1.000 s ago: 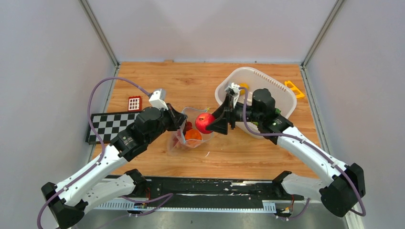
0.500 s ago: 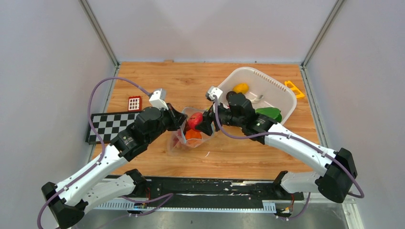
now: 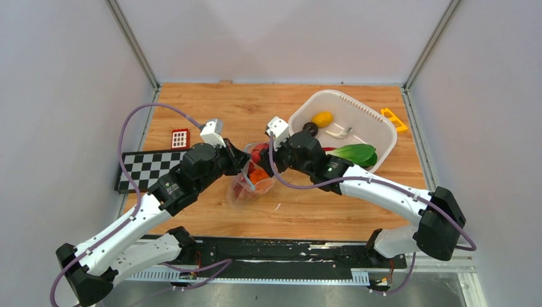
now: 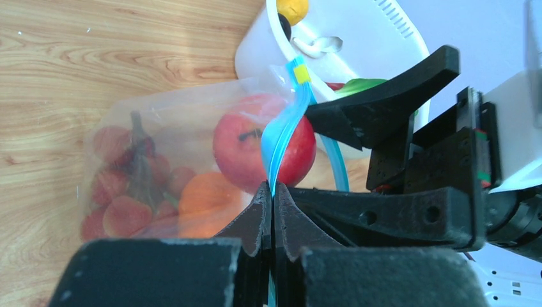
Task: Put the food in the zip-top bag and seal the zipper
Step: Place the fake fruit in the zipper food storage bag, then move the bin to the center of the board.
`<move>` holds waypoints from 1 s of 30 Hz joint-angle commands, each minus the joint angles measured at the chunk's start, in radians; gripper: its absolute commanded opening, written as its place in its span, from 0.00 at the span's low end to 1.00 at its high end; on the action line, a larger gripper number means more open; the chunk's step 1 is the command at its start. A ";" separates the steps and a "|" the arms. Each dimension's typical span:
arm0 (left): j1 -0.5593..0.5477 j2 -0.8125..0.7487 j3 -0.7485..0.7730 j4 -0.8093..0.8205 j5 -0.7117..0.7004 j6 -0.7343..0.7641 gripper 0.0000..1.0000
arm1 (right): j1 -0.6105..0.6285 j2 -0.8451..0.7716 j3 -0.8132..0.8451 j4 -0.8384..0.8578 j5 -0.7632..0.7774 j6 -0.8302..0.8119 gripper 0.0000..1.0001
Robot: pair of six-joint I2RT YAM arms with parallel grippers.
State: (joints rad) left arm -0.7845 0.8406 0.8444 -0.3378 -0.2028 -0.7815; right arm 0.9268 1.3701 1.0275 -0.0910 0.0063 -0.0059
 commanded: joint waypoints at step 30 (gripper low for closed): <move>0.000 0.003 0.028 0.034 -0.020 0.010 0.00 | -0.018 -0.320 -0.079 0.112 0.011 0.060 0.60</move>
State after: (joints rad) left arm -0.7845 0.8547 0.8444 -0.3382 -0.2111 -0.7795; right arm 0.9127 1.1088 0.9844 -0.0086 -0.1848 0.0574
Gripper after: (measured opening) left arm 0.008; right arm 0.573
